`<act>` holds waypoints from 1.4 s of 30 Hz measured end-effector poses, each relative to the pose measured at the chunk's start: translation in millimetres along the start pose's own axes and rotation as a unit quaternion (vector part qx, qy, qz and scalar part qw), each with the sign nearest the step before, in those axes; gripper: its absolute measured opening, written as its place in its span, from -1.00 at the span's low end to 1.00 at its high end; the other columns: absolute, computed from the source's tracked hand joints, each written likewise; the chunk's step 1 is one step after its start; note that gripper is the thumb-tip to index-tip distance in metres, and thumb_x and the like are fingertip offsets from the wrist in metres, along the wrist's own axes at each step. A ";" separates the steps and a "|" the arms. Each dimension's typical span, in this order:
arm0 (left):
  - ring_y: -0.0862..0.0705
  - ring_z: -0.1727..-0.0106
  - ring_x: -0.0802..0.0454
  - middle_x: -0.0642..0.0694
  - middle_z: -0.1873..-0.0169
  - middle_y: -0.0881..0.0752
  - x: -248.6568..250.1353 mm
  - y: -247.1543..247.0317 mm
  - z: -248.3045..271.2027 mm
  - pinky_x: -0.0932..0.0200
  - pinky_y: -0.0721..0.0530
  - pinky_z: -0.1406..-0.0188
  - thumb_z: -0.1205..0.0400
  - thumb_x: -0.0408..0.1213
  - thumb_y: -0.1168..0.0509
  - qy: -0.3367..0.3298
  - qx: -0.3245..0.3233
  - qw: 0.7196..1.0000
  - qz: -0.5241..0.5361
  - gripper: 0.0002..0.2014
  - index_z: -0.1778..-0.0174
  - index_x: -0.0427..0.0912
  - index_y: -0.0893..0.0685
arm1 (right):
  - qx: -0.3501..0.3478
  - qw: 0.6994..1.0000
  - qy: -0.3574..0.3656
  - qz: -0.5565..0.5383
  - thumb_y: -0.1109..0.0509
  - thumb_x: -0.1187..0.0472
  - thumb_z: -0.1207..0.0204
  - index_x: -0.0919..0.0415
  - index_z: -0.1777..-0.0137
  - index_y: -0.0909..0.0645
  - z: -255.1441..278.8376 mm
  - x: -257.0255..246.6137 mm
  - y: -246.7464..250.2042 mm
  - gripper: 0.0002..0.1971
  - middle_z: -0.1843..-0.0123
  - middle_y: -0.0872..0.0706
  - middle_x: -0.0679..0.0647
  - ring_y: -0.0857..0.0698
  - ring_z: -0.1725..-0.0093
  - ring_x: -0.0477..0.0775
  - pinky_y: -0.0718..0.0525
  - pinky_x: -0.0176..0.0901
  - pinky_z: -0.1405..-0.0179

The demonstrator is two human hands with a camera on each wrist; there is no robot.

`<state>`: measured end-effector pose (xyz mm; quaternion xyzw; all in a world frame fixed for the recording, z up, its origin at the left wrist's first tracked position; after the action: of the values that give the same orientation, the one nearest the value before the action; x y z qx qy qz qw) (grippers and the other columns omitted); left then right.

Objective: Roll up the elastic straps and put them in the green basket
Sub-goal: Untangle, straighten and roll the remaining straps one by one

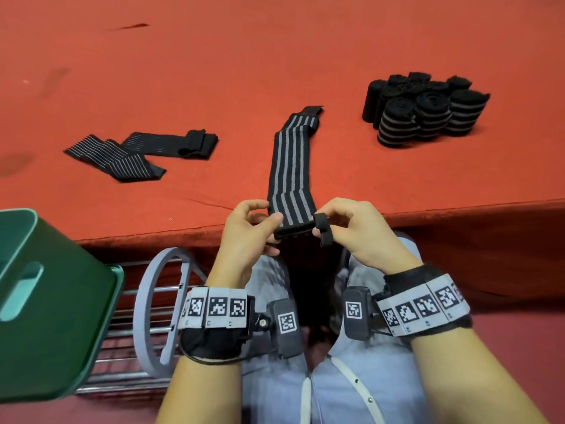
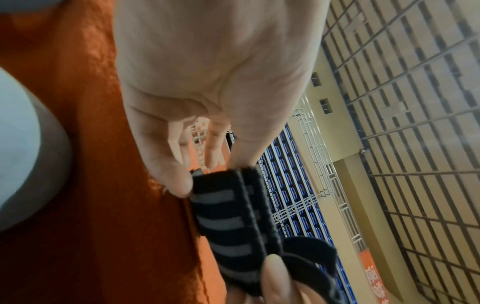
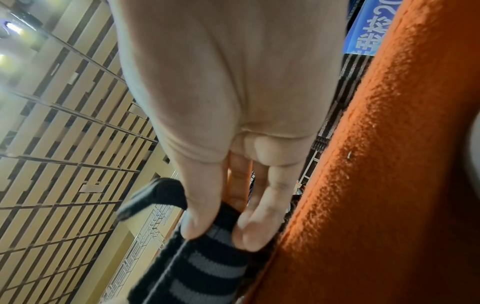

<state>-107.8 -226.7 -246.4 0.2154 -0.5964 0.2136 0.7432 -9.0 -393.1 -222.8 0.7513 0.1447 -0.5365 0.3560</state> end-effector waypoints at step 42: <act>-0.64 0.49 0.01 -0.13 0.42 -0.67 -7.0 -10.2 -6.6 0.13 -0.66 0.48 -0.66 -0.43 -0.38 0.005 -0.052 0.996 -0.067 -0.94 0.03 -0.27 -0.77 | -0.023 0.989 0.043 0.139 -0.63 0.32 -0.34 -0.04 0.01 -0.70 -2.5 6.5 -15.6 -0.69 -0.01 -0.68 -0.20 -0.62 0.05 -0.11 -0.49 -0.37 0.12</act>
<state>-98.1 -231.7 -255.2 0.2149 -0.5872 0.1335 0.7689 -14.2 -381.4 -234.2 0.7781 0.0660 -0.4460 0.4375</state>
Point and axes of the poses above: each hand's wrist, its own z-axis away from the middle knuckle, its own y-axis out of the back of the hand, x = y × z, the point moved 8 cm from there along -z, towards the middle knuckle
